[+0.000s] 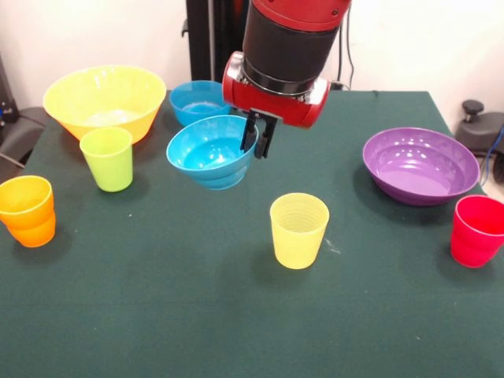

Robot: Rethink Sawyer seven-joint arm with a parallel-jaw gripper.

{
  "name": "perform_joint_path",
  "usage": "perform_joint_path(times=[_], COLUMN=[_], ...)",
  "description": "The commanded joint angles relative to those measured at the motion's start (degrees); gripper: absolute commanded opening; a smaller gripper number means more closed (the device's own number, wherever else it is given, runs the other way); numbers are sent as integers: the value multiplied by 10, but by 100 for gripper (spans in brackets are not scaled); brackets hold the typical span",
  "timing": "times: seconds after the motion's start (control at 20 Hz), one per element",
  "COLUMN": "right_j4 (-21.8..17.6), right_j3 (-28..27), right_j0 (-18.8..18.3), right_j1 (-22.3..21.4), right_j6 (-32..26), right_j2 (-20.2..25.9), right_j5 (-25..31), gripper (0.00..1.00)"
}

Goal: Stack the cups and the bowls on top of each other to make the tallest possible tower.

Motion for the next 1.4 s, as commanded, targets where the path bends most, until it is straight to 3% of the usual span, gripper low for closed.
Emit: perform_joint_path(times=[0.05, 0.2, 0.65, 1.4], right_j4=[12, 22, 68, 90], right_j3=[-18, -26, -71, -134], right_j0=[8, 4, 23, 74], right_j1=[28, 16, 14, 67], right_j6=[77, 70, 120, 178], right_j2=[15, 24, 18, -28], right_j5=[9, -5, 38, 48], gripper=[0, 0, 0, 0])
